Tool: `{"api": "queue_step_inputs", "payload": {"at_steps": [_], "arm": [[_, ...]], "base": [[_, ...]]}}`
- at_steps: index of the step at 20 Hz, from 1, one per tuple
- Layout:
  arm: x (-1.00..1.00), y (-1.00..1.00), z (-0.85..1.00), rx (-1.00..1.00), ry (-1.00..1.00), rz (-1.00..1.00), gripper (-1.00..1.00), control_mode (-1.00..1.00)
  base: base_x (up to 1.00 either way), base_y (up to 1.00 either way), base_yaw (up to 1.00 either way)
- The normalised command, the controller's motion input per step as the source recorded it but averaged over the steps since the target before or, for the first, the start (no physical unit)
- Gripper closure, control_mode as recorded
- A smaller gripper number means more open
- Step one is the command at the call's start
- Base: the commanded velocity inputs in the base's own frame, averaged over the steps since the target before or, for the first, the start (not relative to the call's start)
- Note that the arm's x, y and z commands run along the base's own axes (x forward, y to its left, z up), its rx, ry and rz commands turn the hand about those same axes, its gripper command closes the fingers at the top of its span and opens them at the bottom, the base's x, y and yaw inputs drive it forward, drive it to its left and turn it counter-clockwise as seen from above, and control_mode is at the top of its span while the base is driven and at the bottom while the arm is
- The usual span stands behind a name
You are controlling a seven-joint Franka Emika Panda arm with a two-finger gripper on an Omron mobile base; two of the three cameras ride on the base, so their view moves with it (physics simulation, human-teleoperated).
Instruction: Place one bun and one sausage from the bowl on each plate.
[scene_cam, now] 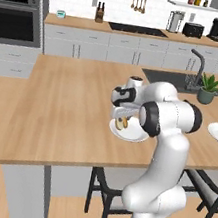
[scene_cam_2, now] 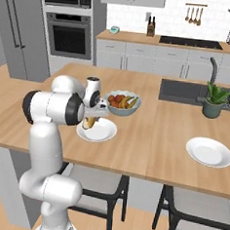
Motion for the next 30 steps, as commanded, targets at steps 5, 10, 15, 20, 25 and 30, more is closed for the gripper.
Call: {"api": "queue_step_inputs", "payload": {"at_steps": [5, 10, 15, 20, 25, 30], "arm": [[0.03, 0.0, -0.42, 0.0, 0.12, 0.03, 1.0, -1.0], [-0.14, 0.01, -0.36, 0.0, 0.12, 0.0, 1.0, -1.0], [-0.49, 0.0, -0.09, 0.0, 0.04, 0.0, 1.0, -1.0], [-0.34, -0.02, -0.01, 0.0, 0.0, 0.0, 1.0, -1.0], [0.0, -0.04, -0.03, 0.0, 0.0, 0.01, -1.0, -1.0], [0.0, -0.03, 0.01, 0.0, 0.0, 0.04, -1.0, -1.0]], "base": [[0.0, 0.0, 0.0], [0.0, 0.0, 0.0], [0.0, 0.0, 0.0], [0.0, 0.0, 0.0], [0.0, 0.0, 0.0], [0.0, 0.0, 0.0]]}}
